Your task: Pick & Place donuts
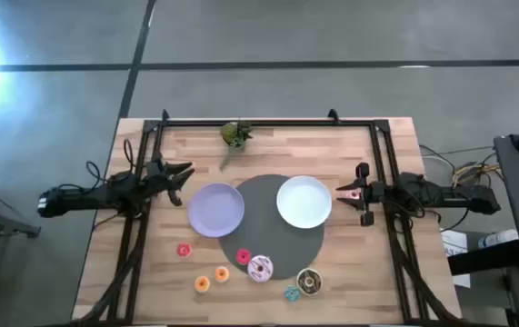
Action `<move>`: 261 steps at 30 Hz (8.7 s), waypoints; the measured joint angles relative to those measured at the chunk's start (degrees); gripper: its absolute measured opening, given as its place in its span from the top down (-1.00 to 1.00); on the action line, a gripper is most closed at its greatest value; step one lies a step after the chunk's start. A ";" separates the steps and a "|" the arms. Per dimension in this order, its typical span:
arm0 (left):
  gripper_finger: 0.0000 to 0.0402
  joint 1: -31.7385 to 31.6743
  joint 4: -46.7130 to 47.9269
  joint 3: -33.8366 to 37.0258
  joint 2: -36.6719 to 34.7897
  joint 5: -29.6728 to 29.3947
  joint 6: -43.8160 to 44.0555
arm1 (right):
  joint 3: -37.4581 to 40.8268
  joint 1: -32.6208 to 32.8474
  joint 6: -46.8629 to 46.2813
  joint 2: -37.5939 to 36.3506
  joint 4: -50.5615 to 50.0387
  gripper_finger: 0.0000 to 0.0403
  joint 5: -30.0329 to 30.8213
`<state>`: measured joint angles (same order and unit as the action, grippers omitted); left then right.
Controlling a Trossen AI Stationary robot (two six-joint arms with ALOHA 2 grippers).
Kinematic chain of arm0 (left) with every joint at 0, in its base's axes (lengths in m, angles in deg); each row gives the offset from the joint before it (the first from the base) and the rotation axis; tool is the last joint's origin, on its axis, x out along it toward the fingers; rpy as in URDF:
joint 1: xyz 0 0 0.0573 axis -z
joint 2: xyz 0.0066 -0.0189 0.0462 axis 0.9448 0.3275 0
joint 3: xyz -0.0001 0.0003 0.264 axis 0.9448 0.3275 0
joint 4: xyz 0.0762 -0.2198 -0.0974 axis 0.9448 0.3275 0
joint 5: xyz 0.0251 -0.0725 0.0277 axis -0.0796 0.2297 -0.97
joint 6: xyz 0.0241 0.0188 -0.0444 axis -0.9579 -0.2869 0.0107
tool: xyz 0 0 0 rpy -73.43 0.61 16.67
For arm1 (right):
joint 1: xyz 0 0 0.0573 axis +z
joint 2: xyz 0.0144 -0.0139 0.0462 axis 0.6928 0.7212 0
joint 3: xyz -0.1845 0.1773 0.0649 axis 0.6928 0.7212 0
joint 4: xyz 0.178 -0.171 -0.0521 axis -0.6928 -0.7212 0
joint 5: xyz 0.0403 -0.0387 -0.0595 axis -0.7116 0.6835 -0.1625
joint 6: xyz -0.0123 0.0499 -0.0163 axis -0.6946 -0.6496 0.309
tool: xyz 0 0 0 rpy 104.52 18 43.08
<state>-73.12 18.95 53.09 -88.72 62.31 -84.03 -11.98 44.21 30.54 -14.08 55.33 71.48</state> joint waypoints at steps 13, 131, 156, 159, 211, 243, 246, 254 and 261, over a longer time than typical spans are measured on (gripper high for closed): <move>0.60 0.00 0.00 0.01 0.02 0.00 0.01 | 0.00 -0.01 0.00 0.00 0.01 0.39 -0.02; 0.60 0.02 -0.02 0.00 0.09 0.00 0.00 | -35.80 -23.14 -45.66 78.66 -55.34 -0.06 4.27; 0.60 0.00 -0.01 0.00 0.11 0.00 0.00 | -52.55 -16.65 -43.40 81.00 -52.16 0.91 0.25; 0.60 0.00 -0.02 0.02 0.11 0.00 0.00 | -56.03 -13.32 -39.96 86.33 -54.37 0.91 0.43; 0.60 -0.02 -4.10 0.00 2.19 0.83 55.50 | -55.36 17.35 -14.31 79.01 -44.92 -0.21 6.89; 0.60 0.00 0.92 0.00 9.06 13.70 50.67 | -78.62 35.39 -45.63 109.63 -48.84 -0.21 6.23; 0.60 0.00 0.92 0.00 9.28 13.70 50.40 | -78.46 35.76 -46.23 110.67 -49.35 -0.21 5.88; 0.60 0.00 0.90 0.00 9.46 13.66 50.46 | -78.19 35.29 -46.47 113.35 -49.21 -0.15 4.06; 0.60 0.00 0.90 0.00 9.46 13.60 50.51 | -76.94 34.60 -46.53 113.28 -47.73 0.06 2.66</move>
<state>-73.12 19.84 53.09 -79.25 75.91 -33.53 -88.92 78.81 -15.99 99.21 7.60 74.13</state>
